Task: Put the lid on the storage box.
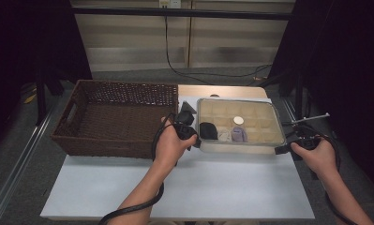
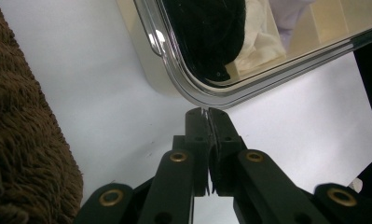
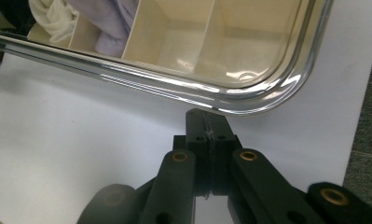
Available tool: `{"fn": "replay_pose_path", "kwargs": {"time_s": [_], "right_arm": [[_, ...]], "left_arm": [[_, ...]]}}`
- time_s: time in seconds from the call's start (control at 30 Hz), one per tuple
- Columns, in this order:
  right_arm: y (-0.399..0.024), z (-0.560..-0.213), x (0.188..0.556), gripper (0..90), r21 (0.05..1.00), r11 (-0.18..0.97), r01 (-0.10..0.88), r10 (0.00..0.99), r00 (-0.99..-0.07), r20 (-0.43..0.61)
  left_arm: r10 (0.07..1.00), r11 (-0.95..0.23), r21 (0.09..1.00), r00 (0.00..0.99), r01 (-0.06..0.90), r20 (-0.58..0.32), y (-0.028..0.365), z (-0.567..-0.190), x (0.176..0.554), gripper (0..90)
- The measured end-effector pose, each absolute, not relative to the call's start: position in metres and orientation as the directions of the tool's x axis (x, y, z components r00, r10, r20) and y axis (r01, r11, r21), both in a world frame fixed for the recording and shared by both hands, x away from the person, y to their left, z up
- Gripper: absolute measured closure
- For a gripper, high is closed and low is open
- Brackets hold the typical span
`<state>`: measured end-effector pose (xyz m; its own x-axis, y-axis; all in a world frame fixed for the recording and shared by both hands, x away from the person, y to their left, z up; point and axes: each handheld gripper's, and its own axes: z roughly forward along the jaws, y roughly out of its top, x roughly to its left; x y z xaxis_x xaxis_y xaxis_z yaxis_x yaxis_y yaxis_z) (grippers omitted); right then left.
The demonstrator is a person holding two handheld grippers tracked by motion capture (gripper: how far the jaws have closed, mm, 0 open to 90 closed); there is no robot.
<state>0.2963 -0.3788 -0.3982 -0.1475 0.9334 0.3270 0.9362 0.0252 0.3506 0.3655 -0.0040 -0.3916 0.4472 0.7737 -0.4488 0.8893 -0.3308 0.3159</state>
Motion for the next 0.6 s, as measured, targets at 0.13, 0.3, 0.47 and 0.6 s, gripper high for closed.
{"fn": "replay_pose_path", "kwargs": {"time_s": [0.13, 0.3, 0.47, 0.6], "right_arm": [[-0.3807, -0.3985, 0.2987, 90.0, 0.358, 0.015, 0.934, 0.935, -0.140, 0.326], [-0.3821, -0.3999, 0.2992, 89.4, 0.359, 0.004, 0.933, 0.931, -0.135, 0.340], [-0.3832, -0.4003, 0.2984, 87.0, 0.355, 0.007, 0.935, 0.930, -0.136, 0.342], [-0.3799, -0.4008, 0.2952, 85.6, 0.353, 0.022, 0.935, 0.930, -0.148, 0.336]], "left_arm": [[0.773, -0.323, 0.319, 0.443, 0.891, -0.454, -0.0039, -0.3920, 0.3652, 87.6], [0.778, -0.320, 0.324, 0.442, 0.890, -0.447, -0.0017, -0.3918, 0.3661, 87.7], [0.780, -0.326, 0.323, 0.446, 0.888, -0.440, -0.0009, -0.3917, 0.3658, 87.9], [0.788, -0.333, 0.317, 0.447, 0.888, -0.424, -0.0020, -0.3907, 0.3651, 88.4]]}}
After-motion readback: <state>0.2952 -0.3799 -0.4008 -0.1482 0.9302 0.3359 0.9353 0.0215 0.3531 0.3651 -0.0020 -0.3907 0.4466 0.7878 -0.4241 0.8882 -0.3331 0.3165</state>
